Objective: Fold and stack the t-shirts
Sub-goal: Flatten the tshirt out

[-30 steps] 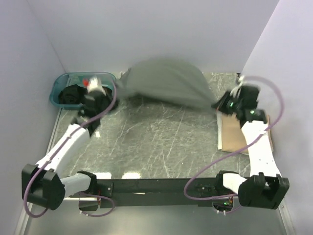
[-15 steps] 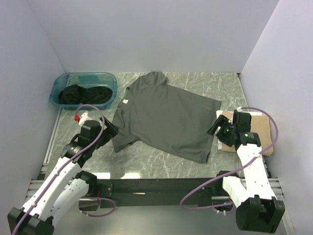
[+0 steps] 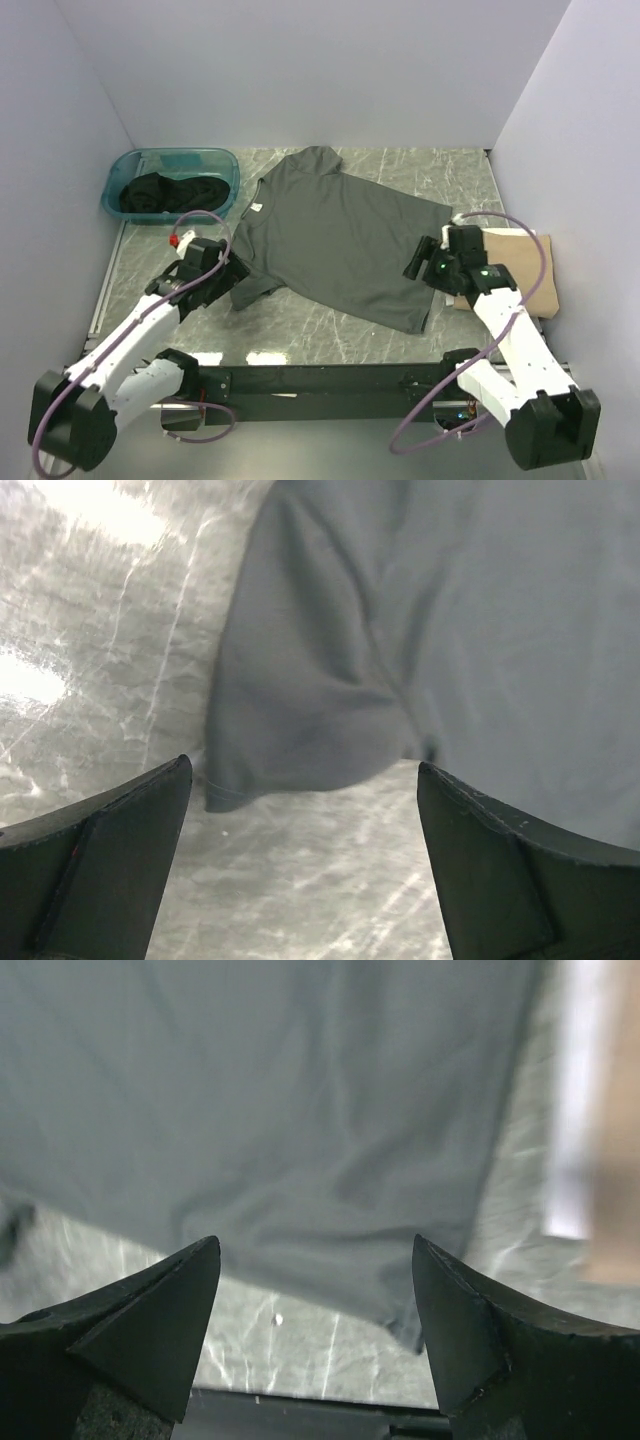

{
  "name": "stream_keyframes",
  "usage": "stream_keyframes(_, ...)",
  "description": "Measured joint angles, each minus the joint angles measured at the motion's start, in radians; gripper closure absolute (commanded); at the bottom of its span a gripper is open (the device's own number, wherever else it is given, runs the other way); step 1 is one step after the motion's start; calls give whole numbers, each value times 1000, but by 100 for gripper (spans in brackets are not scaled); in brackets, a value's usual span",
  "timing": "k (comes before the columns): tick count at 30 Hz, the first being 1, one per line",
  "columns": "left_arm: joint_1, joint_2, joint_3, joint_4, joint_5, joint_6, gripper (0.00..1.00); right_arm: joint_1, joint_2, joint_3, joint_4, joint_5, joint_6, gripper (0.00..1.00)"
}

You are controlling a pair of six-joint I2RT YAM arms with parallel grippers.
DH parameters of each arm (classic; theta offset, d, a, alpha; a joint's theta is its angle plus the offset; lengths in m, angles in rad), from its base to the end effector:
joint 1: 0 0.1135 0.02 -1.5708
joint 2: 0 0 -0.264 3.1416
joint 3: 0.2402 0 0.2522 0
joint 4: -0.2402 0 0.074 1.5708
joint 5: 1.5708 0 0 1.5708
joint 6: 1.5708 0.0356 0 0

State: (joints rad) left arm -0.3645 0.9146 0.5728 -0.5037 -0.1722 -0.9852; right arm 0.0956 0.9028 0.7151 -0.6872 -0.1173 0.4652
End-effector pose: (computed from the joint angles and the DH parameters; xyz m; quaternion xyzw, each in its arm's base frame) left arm 0.1724 -0.0592 0.2155 -0.3135 0.8777 -0.1580 0.3262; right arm 0.1772 0.0212 0.2501 0.1528 0.9261 0.1471 0.3118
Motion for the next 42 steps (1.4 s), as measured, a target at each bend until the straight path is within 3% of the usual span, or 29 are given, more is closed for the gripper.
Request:
stream_keyframes(4, 0, 74, -25, 35, 9, 0, 13, 88, 42, -61, 45, -3, 27, 16)
stream_keyframes(5, 0, 91, -33, 45, 13, 0, 22, 96, 55, -78, 55, -3, 34, 16)
stream_keyframes(11, 0, 187, -60, 105, 31, -5, 52, 147, 113, -115, 80, -7, 55, 16)
stream_keyframes(16, 0, 243, -83, 151, 53, -5, 57, 201, 116, -122, 102, -5, 70, 18)
stream_keyframes(19, 0, 267, -85, 182, 59, -5, 84, 251, 117, -129, 113, 4, 77, 19)
stream_keyframes(20, 0, 278, -84, 189, 62, -6, 99, 282, 121, -130, 116, 7, 77, 19)
stream_keyframes(29, 0, 266, -78, 191, 70, 12, 99, 623, 287, -43, 210, 37, 86, 21)
stream_keyframes(36, 0, 92, -46, 145, 115, 8, 99, 873, 627, 270, 381, 17, 96, 28)
stream_keyframes(42, 2, 137, -17, 140, 122, -4, 99, 962, 908, 497, 475, 16, 150, 39)
